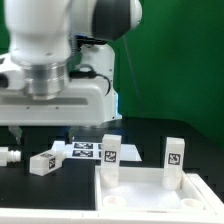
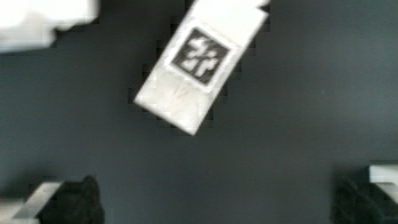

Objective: Assemble square table

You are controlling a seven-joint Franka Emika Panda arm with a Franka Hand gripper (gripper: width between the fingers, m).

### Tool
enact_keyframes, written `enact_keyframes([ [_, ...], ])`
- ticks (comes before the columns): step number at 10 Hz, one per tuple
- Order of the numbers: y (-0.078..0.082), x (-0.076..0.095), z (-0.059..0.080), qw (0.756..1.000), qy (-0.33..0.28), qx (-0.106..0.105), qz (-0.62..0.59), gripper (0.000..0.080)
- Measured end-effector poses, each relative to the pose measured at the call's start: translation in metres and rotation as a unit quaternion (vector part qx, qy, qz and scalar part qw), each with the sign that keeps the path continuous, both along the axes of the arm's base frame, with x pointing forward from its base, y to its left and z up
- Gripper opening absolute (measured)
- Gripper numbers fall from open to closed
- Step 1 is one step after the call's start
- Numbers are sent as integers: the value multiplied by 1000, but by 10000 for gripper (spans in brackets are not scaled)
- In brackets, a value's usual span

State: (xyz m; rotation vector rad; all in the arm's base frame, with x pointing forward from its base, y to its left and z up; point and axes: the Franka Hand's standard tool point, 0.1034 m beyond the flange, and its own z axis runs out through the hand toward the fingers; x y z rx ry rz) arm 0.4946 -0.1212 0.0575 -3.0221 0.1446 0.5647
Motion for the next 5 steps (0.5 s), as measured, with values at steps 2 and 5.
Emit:
enact_keyframes([
  [2, 7, 2, 1, 999, 2, -14, -48, 649],
  [5, -1, -3, -7, 996, 44, 22, -78, 649],
])
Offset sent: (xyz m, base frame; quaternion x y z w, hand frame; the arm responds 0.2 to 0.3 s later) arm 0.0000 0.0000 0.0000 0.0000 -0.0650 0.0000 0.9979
